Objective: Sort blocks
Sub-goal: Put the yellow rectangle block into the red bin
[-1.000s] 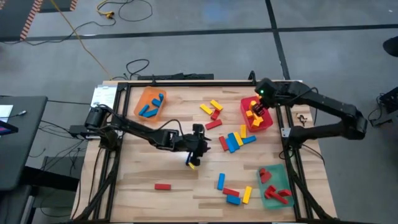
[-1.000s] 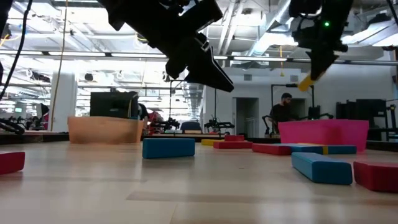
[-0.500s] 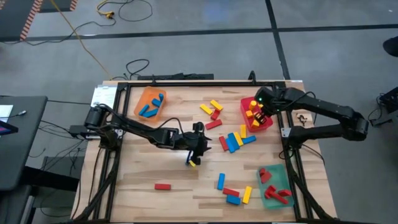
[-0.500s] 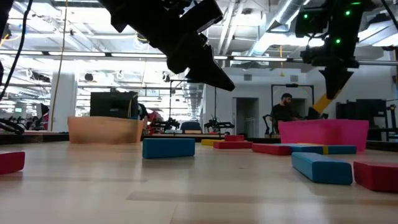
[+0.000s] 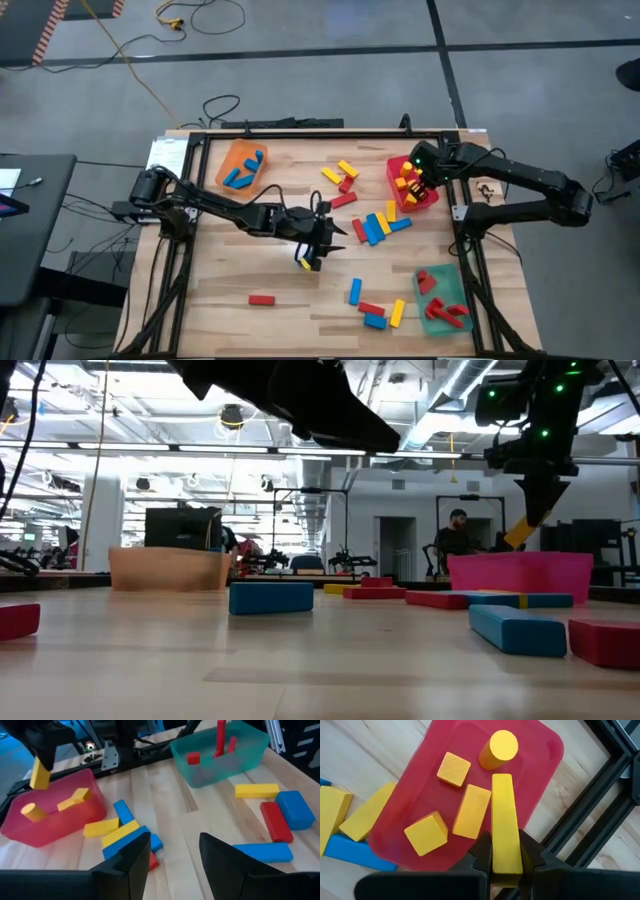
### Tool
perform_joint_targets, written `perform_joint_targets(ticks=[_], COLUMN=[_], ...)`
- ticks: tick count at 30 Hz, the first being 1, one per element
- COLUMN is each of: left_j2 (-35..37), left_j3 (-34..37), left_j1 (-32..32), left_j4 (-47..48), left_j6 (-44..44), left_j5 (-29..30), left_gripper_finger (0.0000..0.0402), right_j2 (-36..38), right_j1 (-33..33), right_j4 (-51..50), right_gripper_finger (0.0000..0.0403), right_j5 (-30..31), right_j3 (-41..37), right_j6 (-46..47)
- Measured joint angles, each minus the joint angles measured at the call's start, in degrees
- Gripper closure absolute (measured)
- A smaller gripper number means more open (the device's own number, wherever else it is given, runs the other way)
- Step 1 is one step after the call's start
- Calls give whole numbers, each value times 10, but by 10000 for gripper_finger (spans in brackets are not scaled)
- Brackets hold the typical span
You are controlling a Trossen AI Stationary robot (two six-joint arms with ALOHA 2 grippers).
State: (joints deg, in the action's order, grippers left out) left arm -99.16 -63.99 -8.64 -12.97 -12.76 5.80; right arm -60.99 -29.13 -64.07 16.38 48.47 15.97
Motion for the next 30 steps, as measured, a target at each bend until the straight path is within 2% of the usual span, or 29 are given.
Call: perform_joint_targets(ticks=[9, 14, 20, 24, 30], left_j2=[0, 0, 0, 0, 0], left_j3=[0, 0, 0, 0, 0], left_j1=[4, 4, 5, 5, 5], left_j4=[17, 34, 42, 46, 46], left_j6=[3, 3, 2, 2, 2], left_j5=[0, 0, 0, 0, 0], left_gripper_finger=[236, 237, 236, 236, 236], right_j2=[0, 0, -2, -2, -2], right_j1=[0, -7, -10, -10, -10], right_j4=[3, 3, 7, 31, 35], right_gripper_finger=[344, 344, 344, 344, 344], right_j5=[-19, -57, -63, -95, -98], right_j3=[0, 0, 0, -10, -24], right_j6=[-4, -6, -4, -4, -4])
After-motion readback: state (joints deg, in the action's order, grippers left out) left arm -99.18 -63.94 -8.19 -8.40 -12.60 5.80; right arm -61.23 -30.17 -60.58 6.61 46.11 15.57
